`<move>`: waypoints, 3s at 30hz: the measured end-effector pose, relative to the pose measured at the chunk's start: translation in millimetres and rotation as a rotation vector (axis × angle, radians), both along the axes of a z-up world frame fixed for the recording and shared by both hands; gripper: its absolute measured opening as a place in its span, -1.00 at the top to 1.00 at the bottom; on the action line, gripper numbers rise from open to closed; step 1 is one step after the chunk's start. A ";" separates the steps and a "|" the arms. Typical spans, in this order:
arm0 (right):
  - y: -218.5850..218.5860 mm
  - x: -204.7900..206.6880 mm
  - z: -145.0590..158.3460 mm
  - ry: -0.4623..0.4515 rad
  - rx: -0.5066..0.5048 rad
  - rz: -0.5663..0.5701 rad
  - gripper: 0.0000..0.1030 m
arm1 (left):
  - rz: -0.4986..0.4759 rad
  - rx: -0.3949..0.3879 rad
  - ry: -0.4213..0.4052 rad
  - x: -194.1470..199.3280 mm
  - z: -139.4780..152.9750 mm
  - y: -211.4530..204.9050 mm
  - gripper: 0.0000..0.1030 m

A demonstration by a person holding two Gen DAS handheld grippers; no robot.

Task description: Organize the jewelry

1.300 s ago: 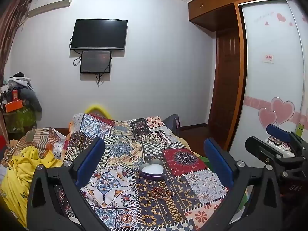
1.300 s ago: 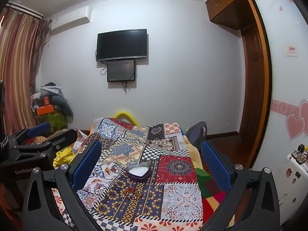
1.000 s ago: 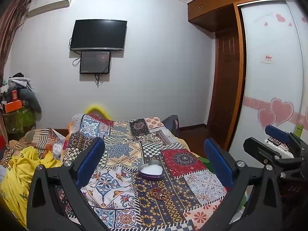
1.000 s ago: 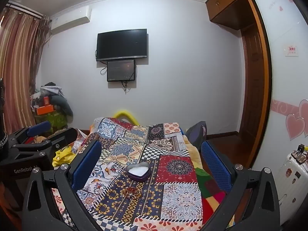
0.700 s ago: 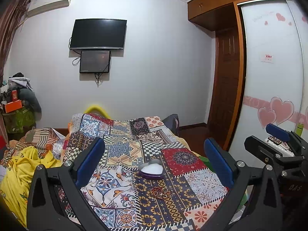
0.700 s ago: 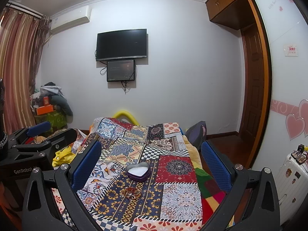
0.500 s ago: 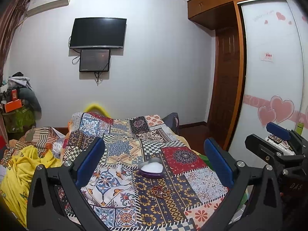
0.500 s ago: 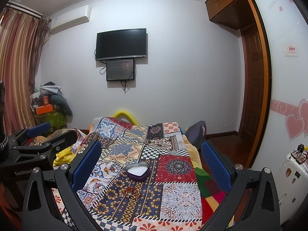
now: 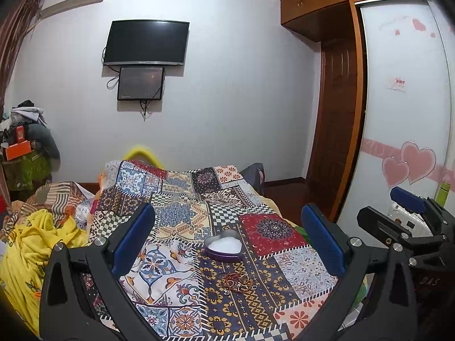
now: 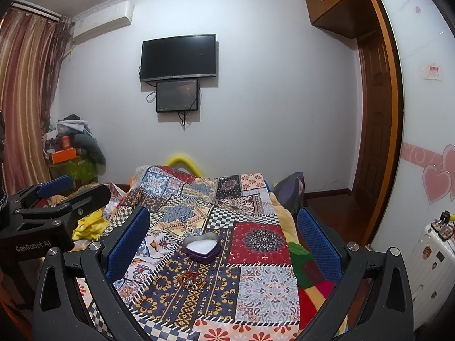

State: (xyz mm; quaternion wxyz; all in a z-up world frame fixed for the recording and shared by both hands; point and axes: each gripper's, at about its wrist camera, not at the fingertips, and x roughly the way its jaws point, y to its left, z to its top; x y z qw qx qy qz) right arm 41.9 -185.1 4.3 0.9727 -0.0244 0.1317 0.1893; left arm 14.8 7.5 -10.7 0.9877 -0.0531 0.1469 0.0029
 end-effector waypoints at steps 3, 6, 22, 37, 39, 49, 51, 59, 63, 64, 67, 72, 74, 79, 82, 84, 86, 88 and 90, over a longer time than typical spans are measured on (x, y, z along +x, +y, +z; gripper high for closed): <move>1.4 9.2 -4.7 0.028 -0.005 -0.002 -1.00 | 0.008 -0.009 0.026 9.2 -5.0 3.5 -1.00; 2.2 19.8 -12.3 0.059 -0.014 -0.005 -1.00 | 0.015 -0.014 0.040 20.0 -12.6 9.0 -1.00; 9.9 92.1 -95.0 0.324 -0.139 0.022 -0.99 | 0.001 -0.061 0.341 94.3 -102.9 42.4 -0.64; 38.4 124.6 -169.8 0.567 -0.176 0.237 0.09 | -0.175 -0.080 0.605 125.7 -183.5 25.4 0.55; 40.9 126.8 -175.4 0.588 -0.178 0.262 0.22 | -0.195 -0.051 0.619 127.2 -188.2 20.2 0.57; 52.2 131.9 -188.6 0.597 -0.213 0.333 0.46 | -0.243 -0.074 0.655 138.2 -209.0 11.2 0.63; 53.8 132.5 -191.9 0.592 -0.216 0.339 0.46 | -0.243 -0.075 0.653 140.5 -211.2 9.7 0.65; 59.1 134.5 -194.2 0.584 -0.222 0.349 0.80 | -0.232 -0.062 0.641 141.7 -215.5 8.9 0.83; 60.6 132.6 -193.0 0.577 -0.233 0.354 0.81 | -0.223 -0.039 0.632 139.1 -212.4 5.5 0.83; 60.2 132.8 -192.1 0.578 -0.232 0.353 0.81 | -0.221 -0.039 0.630 138.4 -211.3 6.4 0.83; 58.7 132.8 -189.7 0.582 -0.230 0.344 0.81 | -0.215 -0.045 0.617 135.4 -204.7 7.2 0.83; 52.2 132.2 -180.1 0.577 -0.212 0.316 0.81 | -0.200 -0.039 0.568 130.0 -183.8 11.5 0.83; 50.5 130.9 -173.5 0.566 -0.202 0.307 0.81 | -0.195 -0.037 0.546 127.7 -174.5 13.3 0.83; 47.7 127.6 -152.9 0.519 -0.183 0.288 0.81 | -0.178 -0.028 0.484 123.4 -147.8 17.5 0.83; 46.2 126.8 -140.9 0.491 -0.168 0.280 0.81 | -0.167 -0.014 0.442 120.5 -131.6 19.2 0.83; 46.4 126.9 -133.1 0.471 -0.159 0.274 0.81 | -0.166 -0.011 0.421 120.2 -123.1 20.0 0.83; 47.2 127.6 -127.0 0.455 -0.153 0.271 0.81 | -0.168 -0.006 0.404 120.6 -115.5 20.7 0.83; 48.2 129.0 -119.8 0.434 -0.145 0.266 0.81 | -0.170 0.003 0.384 122.1 -107.1 21.2 0.83; 48.9 128.1 -114.5 0.418 -0.137 0.261 0.81 | -0.173 0.010 0.367 124.9 -101.2 21.0 0.83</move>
